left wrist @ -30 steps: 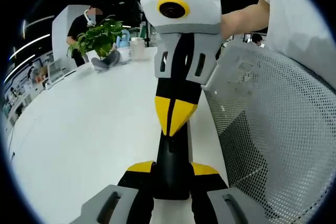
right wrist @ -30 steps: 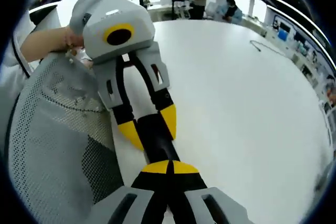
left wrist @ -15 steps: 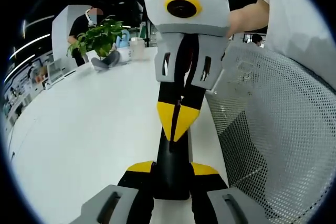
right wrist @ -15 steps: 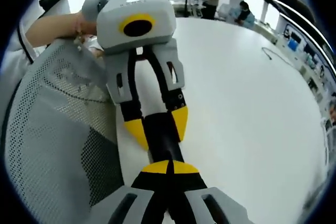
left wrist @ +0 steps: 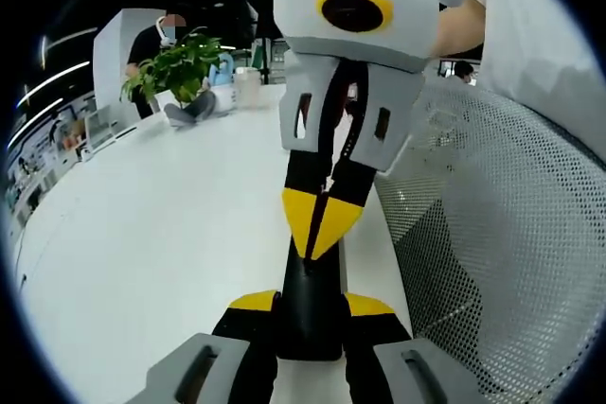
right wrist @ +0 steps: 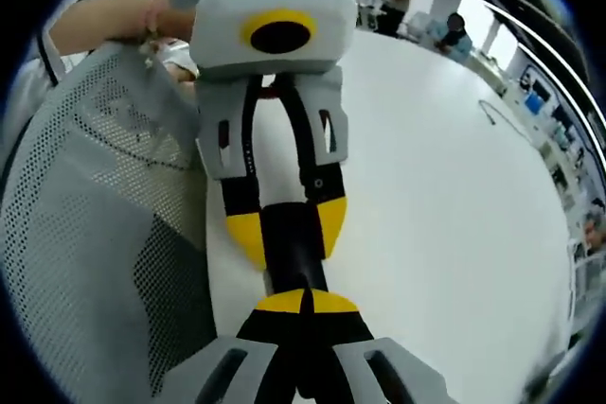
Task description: Press the specified remote control buttons in sequence, fully releasing each button before pressing the next.
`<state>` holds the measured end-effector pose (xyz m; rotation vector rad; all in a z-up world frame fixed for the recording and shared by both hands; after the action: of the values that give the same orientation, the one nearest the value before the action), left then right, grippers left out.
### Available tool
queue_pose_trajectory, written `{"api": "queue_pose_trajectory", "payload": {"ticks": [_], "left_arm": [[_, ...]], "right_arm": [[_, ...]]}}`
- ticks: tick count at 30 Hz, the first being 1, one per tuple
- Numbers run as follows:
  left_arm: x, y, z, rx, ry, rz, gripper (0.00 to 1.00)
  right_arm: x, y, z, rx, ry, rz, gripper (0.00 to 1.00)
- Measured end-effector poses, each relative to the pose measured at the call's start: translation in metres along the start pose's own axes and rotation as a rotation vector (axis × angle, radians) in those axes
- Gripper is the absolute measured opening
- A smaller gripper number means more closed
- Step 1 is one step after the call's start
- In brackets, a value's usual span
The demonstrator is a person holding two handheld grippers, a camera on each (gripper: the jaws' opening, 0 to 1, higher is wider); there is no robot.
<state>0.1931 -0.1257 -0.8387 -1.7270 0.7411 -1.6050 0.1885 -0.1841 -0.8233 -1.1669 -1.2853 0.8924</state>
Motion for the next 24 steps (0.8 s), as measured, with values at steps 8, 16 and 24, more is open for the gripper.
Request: {"api": "queue_pose_trajectory", "payload": {"ticks": [8, 16, 24], "left_arm": [[0.0001, 0.0002, -0.0004, 0.000, 0.000, 0.001, 0.25], [0.0003, 0.0002, -0.0005, 0.000, 0.000, 0.001, 0.25], [0.0002, 0.0005, -0.0002, -0.002, 0.002, 0.000, 0.25]], "right_arm": [[-0.0029, -0.0012, -0.0007, 0.002, 0.070, -0.062, 0.00], [0.0004, -0.0016, 0.0022, 0.024, 0.061, -0.049, 0.00], [0.0017, -0.0001, 0.0023, 0.023, -0.050, -0.032, 0.00]]}}
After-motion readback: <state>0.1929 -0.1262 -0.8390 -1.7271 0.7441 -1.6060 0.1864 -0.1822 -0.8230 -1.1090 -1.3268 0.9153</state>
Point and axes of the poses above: the point that each gripper's makers call its tool centre point, and the gripper's own axes: y roughly forward along the fingers, z roughly to its left, x roughly out of its top, the point moved 4 cm from there along -y, roughly backward along the fingers, and after that the axes turned 14 degrees about z, right-handed, at the moved point
